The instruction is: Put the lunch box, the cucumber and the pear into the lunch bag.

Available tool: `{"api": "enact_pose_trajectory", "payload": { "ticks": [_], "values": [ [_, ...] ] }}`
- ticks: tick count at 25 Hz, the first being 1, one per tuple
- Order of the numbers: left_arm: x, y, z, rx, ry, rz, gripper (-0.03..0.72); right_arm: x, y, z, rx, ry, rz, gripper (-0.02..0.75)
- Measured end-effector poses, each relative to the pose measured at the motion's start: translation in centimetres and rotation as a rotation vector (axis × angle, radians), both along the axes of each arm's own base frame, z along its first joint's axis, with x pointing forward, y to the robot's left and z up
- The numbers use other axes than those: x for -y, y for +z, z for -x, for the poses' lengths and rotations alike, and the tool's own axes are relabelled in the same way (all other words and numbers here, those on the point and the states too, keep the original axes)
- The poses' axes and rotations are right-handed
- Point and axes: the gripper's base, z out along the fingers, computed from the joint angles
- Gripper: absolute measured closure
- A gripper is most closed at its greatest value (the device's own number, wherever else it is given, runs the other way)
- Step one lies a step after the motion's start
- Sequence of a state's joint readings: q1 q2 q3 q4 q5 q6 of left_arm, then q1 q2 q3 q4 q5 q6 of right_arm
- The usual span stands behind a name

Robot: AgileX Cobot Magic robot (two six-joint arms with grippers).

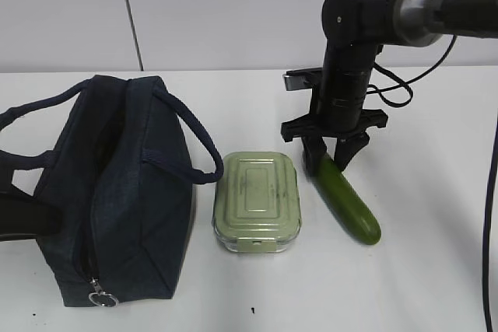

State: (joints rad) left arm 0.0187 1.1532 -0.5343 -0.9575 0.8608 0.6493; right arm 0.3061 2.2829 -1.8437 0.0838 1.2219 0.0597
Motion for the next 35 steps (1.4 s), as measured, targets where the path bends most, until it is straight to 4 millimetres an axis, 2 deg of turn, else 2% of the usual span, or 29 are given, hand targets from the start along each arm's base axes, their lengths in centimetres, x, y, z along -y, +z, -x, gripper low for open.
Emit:
{"api": "enact_pose_trajectory", "payload": {
  "ticks": [10,16,19,23,25,28,35],
  "values": [
    [0.0,0.0,0.0,-0.001,-0.004,-0.003,0.7,0.1,1.9,0.1,0.042,0.004,-0.001,0.566],
    [0.0,0.0,0.0,-0.002,-0.005,-0.003,0.7,0.4,4.4,0.5,0.098,0.009,-0.004,0.578],
    [0.0,0.0,0.1,-0.003,-0.007,-0.004,0.7,0.4,4.2,0.4,0.095,0.015,-0.003,0.512],
    [0.0,0.0,0.1,-0.006,-0.011,-0.003,0.7,0.4,3.6,0.4,0.084,0.023,0.001,0.29],
    [0.0,0.0,0.1,-0.007,-0.013,-0.003,0.7,0.3,3.2,0.3,0.076,0.026,0.004,0.205],
    [0.0,0.0,0.1,-0.007,-0.013,-0.003,0.7,0.3,2.3,0.2,0.056,0.026,0.01,0.174],
    [0.0,-0.1,0.1,-0.008,-0.016,-0.005,0.7,0.0,-0.6,0.0,-0.011,0.024,0.003,0.18]
  ]
}}
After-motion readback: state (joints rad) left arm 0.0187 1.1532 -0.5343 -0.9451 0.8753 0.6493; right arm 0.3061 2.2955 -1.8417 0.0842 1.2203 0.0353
